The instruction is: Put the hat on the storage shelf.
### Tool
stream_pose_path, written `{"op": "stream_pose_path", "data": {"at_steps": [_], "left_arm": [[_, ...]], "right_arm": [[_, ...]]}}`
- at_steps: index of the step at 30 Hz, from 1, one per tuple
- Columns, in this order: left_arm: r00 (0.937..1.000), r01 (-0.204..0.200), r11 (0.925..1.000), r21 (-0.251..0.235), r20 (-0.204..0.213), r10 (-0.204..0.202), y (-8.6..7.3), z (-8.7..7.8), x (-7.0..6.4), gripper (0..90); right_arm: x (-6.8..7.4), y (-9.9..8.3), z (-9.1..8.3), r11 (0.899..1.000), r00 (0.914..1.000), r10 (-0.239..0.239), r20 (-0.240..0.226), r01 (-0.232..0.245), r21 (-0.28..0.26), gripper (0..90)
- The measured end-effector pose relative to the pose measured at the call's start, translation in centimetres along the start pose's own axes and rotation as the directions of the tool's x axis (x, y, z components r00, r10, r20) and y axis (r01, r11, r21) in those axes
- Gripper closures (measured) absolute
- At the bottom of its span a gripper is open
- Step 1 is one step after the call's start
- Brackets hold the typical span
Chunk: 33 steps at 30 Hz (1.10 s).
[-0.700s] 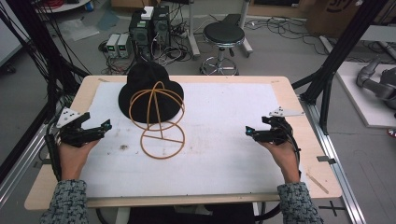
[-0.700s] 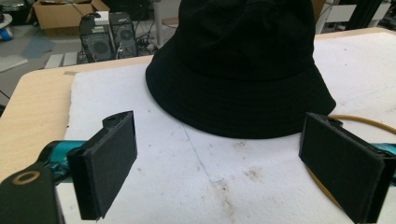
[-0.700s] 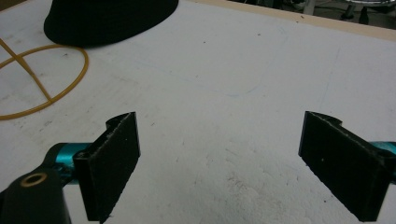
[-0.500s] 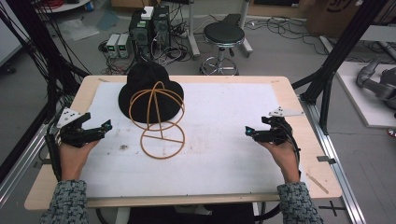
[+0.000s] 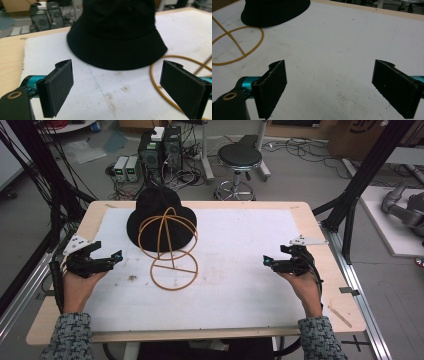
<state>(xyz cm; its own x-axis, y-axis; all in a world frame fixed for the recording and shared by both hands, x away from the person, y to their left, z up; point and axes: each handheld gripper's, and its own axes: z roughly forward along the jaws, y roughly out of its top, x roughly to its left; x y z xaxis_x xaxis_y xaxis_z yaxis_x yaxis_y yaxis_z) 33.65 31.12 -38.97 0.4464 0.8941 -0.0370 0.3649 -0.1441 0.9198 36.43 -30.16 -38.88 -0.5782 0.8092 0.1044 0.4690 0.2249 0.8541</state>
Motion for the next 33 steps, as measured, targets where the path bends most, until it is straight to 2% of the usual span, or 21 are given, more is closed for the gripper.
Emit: {"op": "stream_pose_path", "data": {"at_steps": [4,5,6,9,12,13,14,15,19,23,25,28,29,30,33], "left_arm": [[0.9985,-0.018,0.9998,-0.013,0.052,0.019,0.9,-0.9,0.3,12.6],[0.9971,-0.020,0.9998,-0.005,0.074,0.020,1.6,-1.2,0.7,12.6],[0.9971,-0.020,0.9998,-0.005,0.074,0.020,1.6,-1.2,0.7,12.6],[0.9931,-0.041,0.9991,-0.010,0.110,0.041,3.0,-1.7,0.9,12.6],[0.9834,-0.101,0.9945,-0.025,0.149,0.104,5.8,-2.2,0.9,12.6],[0.9834,-0.101,0.9945,-0.025,0.149,0.104,5.8,-2.2,0.9,12.6],[0.9783,-0.136,0.9905,-0.022,0.155,0.137,7.0,-2.2,1.0,12.6],[0.9758,-0.144,0.9892,-0.027,0.162,0.147,7.6,-2.2,1.0,12.6],[0.9702,-0.170,0.9853,-0.021,0.172,0.171,9.2,-1.7,1.5,12.6],[0.9655,-0.184,0.9828,-0.016,0.185,0.184,10.2,-1.1,1.7,12.6],[0.9581,-0.195,0.9805,-0.026,0.209,0.196,11.3,-0.2,1.9,12.6],[0.9550,-0.199,0.9795,-0.032,0.218,0.201,11.9,0.2,2.0,12.6],[0.9540,-0.202,0.9787,-0.035,0.219,0.205,12.7,0.7,2.2,12.6],[0.9540,-0.202,0.9787,-0.035,0.219,0.205,12.7,0.7,2.2,12.6],[0.9490,-0.218,0.9743,-0.055,0.220,0.225,14.4,1.7,2.4,12.7]], "right_arm": [[0.0,0.0,-0.4,1.000,0.9999,0.006,-0.012,-0.007,-0.011,12.4],[-0.2,-0.1,-0.5,1.000,0.9999,0.010,-0.010,-0.010,-0.014,12.4],[-0.2,-0.1,-0.5,1.000,0.9998,0.018,-0.010,-0.018,-0.011,12.4],[-0.2,-0.1,-0.5,1.000,0.9998,0.020,-0.009,-0.020,-0.008,12.4],[-0.2,-0.3,-0.6,1.000,0.9997,0.023,-0.005,-0.023,-0.002,12.4],[-0.2,-0.3,-0.6,1.000,0.9997,0.023,-0.005,-0.023,-0.002,12.4],[-0.3,-0.4,-0.6,1.000,0.9998,0.022,-0.004,-0.022,-0.001,12.4],[-0.3,-0.5,-0.6,1.000,0.9998,0.022,-0.003,-0.022,0.001,12.4],[-0.4,-0.6,-0.9,1.000,0.9997,0.025,-0.001,-0.025,-0.006,12.4],[-0.4,-0.6,-1.1,1.000,0.9996,0.026,-0.005,-0.026,-0.012,12.4],[-0.4,-0.6,-1.2,1.000,0.9997,0.025,-0.008,-0.025,-0.010,12.4],[-0.4,-0.7,-1.2,1.000,0.9996,0.028,-0.006,-0.028,-0.005,12.4],[-0.4,-0.7,-1.2,1.000,0.9996,0.027,-0.008,-0.027,-0.007,12.4],[-0.4,-0.7,-1.2,1.000,0.9996,0.027,-0.008,-0.027,-0.007,12.4],[-0.4,-0.9,-1.4,1.000,0.9995,0.031,-0.010,-0.031,0.003,12.4]]}}
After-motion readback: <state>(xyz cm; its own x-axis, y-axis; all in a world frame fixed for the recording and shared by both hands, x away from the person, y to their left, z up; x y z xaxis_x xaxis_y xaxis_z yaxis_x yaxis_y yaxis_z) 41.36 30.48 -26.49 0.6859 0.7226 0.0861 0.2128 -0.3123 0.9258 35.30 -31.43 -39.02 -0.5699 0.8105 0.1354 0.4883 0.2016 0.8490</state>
